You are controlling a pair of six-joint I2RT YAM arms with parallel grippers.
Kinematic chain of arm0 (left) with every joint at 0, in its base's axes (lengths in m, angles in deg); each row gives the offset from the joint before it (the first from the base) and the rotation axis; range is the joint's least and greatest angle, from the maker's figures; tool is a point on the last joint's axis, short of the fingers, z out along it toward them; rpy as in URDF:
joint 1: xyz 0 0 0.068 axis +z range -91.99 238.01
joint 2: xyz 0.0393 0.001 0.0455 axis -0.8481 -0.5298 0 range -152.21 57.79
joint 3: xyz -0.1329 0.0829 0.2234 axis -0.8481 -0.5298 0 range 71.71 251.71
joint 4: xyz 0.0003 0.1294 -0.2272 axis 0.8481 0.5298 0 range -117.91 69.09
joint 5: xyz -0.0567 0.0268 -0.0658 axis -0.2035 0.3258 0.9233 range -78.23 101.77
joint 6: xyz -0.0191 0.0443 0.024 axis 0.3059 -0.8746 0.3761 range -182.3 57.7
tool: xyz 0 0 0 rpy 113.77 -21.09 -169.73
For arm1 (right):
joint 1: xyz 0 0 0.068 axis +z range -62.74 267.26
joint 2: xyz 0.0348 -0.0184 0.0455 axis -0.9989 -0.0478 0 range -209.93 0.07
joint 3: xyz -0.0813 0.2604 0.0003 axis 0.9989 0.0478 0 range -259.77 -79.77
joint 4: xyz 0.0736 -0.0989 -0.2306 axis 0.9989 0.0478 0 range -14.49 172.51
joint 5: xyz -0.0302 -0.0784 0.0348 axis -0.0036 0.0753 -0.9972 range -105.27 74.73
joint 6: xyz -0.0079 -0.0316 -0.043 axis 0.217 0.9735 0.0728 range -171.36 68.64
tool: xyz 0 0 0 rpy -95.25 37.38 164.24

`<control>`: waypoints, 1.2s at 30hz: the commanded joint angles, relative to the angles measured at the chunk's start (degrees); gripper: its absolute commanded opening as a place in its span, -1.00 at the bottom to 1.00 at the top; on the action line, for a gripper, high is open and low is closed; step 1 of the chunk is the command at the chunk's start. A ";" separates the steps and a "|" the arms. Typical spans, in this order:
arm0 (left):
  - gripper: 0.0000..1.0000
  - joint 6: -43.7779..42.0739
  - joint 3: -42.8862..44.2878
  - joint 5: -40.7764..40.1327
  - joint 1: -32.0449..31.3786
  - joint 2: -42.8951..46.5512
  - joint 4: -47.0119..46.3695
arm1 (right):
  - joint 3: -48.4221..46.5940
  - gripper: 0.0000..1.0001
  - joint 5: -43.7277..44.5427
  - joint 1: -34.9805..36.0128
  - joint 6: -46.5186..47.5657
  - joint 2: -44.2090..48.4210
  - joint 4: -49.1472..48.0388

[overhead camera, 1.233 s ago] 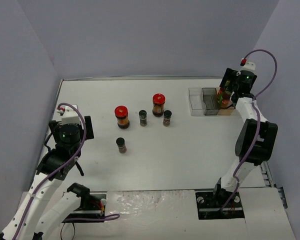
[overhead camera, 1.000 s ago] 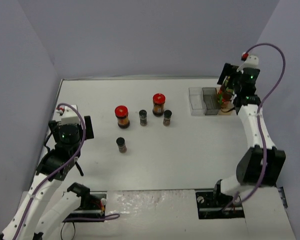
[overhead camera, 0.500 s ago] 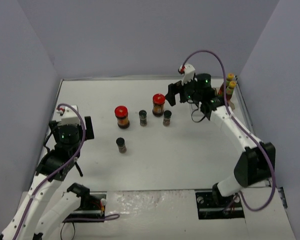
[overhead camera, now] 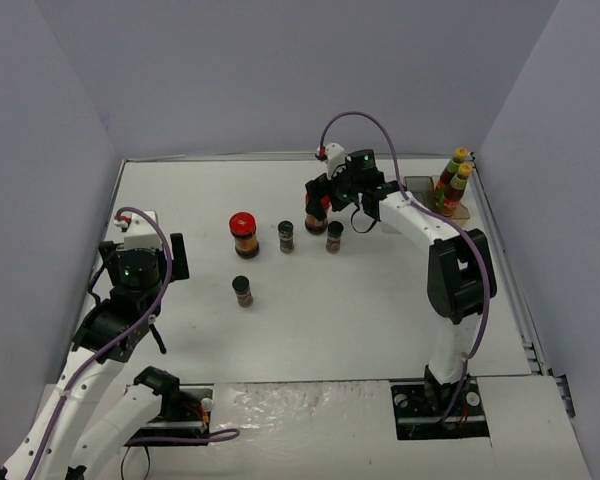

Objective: Organize the condiment bottles

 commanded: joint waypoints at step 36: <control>0.94 -0.39 1.16 -0.05 0.25 -0.69 -3.09 | -3.27 -1.00 10.63 -0.69 -1.88 1.22 -10.48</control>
